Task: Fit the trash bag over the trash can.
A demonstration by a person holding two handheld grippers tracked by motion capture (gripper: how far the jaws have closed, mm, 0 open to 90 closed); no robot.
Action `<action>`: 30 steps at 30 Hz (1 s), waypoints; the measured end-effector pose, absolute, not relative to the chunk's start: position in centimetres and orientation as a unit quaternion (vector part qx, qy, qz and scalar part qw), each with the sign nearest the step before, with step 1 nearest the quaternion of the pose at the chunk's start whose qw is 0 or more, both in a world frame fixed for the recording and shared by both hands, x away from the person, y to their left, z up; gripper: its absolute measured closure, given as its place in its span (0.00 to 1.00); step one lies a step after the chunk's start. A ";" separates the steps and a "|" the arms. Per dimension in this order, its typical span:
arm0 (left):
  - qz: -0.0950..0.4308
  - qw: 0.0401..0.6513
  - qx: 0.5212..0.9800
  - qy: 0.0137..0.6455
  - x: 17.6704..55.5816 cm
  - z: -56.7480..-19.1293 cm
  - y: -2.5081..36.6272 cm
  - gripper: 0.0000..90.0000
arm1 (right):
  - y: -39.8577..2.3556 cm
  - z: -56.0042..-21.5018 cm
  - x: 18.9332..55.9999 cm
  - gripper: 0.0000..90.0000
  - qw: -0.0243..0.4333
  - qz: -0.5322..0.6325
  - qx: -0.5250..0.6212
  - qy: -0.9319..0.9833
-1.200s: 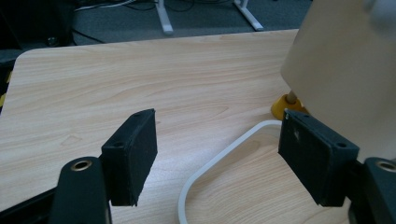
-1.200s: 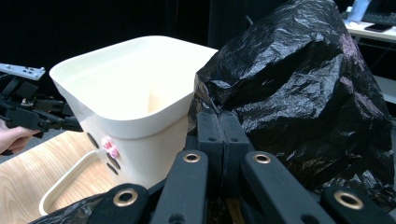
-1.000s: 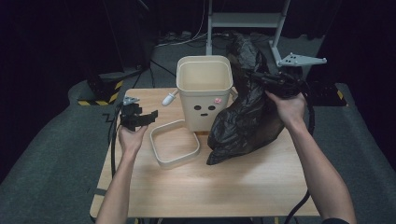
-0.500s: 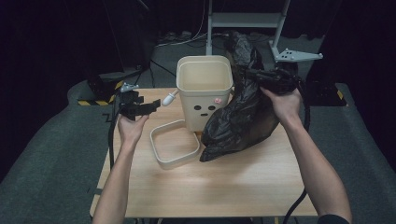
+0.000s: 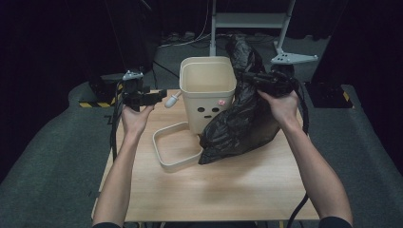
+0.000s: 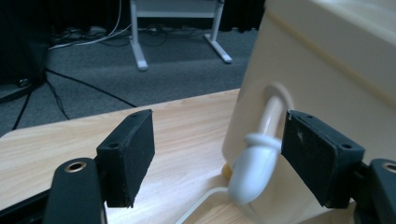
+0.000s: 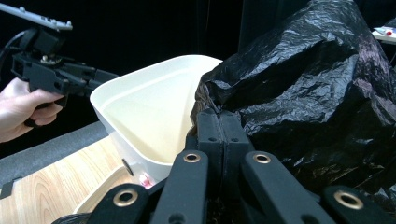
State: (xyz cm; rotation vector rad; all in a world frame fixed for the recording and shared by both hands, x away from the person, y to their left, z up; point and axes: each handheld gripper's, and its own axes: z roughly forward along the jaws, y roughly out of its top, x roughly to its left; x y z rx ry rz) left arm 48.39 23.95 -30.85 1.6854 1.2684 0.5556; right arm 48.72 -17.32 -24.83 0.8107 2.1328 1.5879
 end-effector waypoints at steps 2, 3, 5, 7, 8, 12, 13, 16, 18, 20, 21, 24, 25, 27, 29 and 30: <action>0.229 0.468 0.680 0.515 48.6 -30.3 23.6 0.28 | -17.1 -24.7 48.8 1.00 0.180 0.565 0.284 0.753; 0.226 0.468 0.684 0.512 48.6 -30.0 23.6 0.28 | -17.1 -24.7 48.8 1.00 0.180 0.565 0.284 0.753; 0.221 0.472 0.683 0.511 48.9 -29.4 23.3 0.28 | -16.8 -24.3 48.8 1.00 0.183 0.567 0.280 0.753; 0.224 0.478 0.676 0.514 49.0 -29.2 23.0 0.28 | -16.6 -24.1 48.8 1.00 0.184 0.567 0.278 0.754; 0.222 0.473 0.685 0.507 49.0 -29.0 23.1 0.28 | -16.6 -24.1 48.8 1.00 0.184 0.567 0.278 0.754; 0.224 0.484 0.673 0.512 49.2 -28.3 22.3 0.28 | -16.0 -23.8 49.0 1.00 0.182 0.566 0.273 0.756; 0.228 0.470 0.691 0.500 49.2 -27.9 22.4 0.28 | -15.7 -23.7 49.0 1.00 0.182 0.567 0.270 0.756; 0.227 0.470 0.692 0.498 49.3 -27.6 22.2 0.28 | -15.3 -23.4 49.0 1.00 0.183 0.568 0.265 0.757; 0.226 0.472 0.693 0.496 49.4 -27.0 21.9 0.28 | -15.0 -22.8 49.0 1.00 0.185 0.572 0.258 0.756; 0.224 0.473 0.694 0.495 49.4 -26.9 21.8 0.27 | -14.7 -22.6 49.0 1.00 0.184 0.572 0.257 0.757; 0.224 0.474 0.694 0.494 49.5 -26.5 21.6 0.27 | -14.6 -22.5 49.0 1.00 0.185 0.572 0.254 0.758; 0.224 0.476 0.694 0.492 49.5 -26.2 21.5 0.27 | -14.1 -22.7 49.3 1.00 0.177 0.566 0.256 0.764; 0.225 0.475 0.694 0.492 49.6 -26.1 21.4 0.27 | -14.1 -22.7 49.3 1.00 0.177 0.566 0.256 0.764; 0.227 0.472 0.698 0.488 49.7 -25.7 21.1 0.26 | -13.8 -23.1 49.6 0.99 0.169 0.562 0.256 0.768; 0.225 0.471 0.702 0.485 49.7 -25.5 20.8 0.26 | -13.4 -23.5 49.7 1.00 0.167 0.557 0.256 0.773; 0.223 0.471 0.703 0.483 49.8 -25.4 20.7 0.26 | -13.3 -23.6 49.8 1.00 0.165 0.555 0.255 0.775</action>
